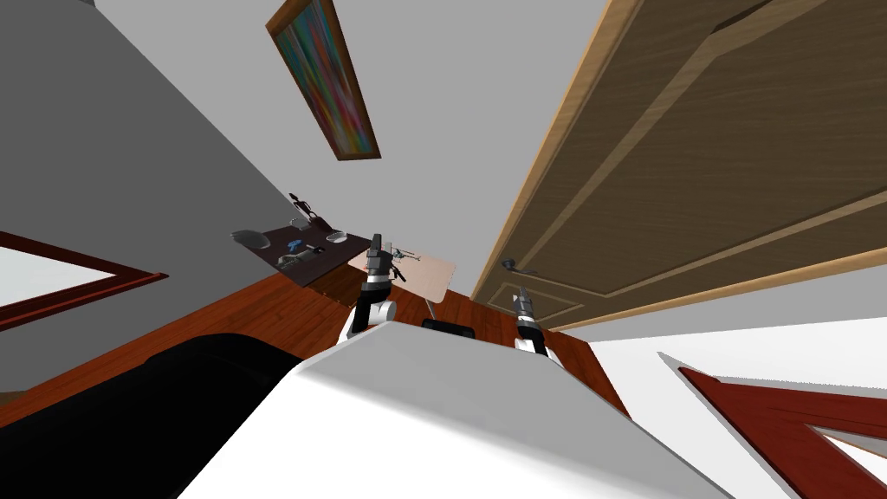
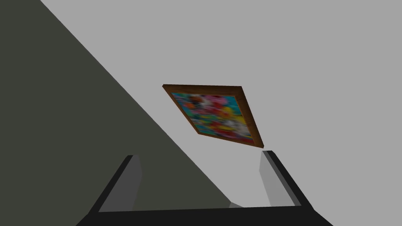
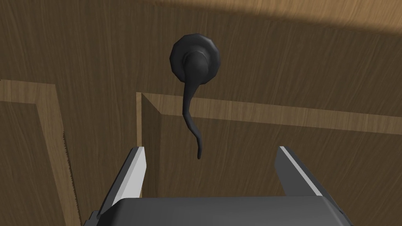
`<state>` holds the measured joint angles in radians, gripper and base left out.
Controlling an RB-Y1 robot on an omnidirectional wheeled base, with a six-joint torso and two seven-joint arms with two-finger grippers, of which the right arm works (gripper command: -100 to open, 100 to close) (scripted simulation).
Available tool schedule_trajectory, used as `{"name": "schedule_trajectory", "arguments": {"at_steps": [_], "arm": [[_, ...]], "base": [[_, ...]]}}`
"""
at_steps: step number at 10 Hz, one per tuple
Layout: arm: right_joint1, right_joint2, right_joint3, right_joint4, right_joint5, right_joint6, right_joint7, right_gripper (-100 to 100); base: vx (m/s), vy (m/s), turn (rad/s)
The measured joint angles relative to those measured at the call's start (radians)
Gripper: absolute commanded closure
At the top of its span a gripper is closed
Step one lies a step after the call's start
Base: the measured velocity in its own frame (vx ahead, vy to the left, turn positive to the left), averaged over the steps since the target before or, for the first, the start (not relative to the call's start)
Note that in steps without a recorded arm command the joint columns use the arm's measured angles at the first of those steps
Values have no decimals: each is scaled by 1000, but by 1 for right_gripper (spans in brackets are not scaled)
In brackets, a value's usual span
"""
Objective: Pull the door open
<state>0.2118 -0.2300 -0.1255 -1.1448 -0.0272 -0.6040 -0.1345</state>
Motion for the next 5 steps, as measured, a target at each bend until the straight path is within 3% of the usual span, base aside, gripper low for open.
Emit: {"name": "schedule_trajectory", "arguments": {"at_steps": [5], "arm": [[0, 0, 0, 1, 0, 0, 0, -100]], "base": [[-1, 2, -6]]}}
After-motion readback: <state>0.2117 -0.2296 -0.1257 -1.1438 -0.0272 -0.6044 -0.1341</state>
